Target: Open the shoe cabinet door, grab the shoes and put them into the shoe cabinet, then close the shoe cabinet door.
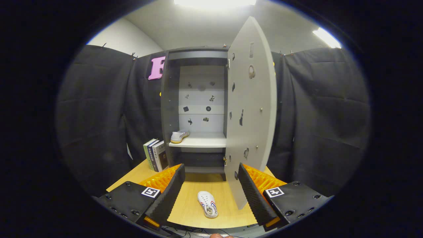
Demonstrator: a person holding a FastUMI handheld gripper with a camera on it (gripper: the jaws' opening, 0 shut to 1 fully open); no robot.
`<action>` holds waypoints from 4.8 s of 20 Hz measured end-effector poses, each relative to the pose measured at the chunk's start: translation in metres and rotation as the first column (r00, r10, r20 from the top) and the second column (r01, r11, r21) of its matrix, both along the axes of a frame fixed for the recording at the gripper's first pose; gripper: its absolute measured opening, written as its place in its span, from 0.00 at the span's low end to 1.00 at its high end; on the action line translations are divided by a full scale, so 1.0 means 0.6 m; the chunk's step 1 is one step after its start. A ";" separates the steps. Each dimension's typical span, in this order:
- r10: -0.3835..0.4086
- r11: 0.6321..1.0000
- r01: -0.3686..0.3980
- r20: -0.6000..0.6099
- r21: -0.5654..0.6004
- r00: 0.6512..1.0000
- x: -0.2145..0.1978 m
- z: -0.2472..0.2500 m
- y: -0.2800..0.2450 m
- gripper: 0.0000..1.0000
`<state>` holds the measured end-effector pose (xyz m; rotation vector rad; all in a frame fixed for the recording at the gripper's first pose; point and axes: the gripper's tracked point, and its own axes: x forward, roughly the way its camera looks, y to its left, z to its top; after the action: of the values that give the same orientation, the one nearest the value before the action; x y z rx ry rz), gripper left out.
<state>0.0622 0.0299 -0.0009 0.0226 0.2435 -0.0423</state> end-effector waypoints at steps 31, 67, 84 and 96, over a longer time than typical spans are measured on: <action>0.184 0.959 -0.281 -0.692 -0.029 0.698 0.191 -0.638 0.061 0.84; 0.176 0.984 -0.151 -0.495 0.091 0.851 0.206 -0.322 0.033 0.02; 0.111 0.993 -0.108 -0.091 0.037 0.990 0.563 0.061 0.022 0.01; 0.038 0.992 -0.052 -0.124 -0.112 0.992 0.836 0.041 -0.022 0.01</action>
<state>0.5635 0.0170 0.0236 -0.1007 0.3633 -0.0127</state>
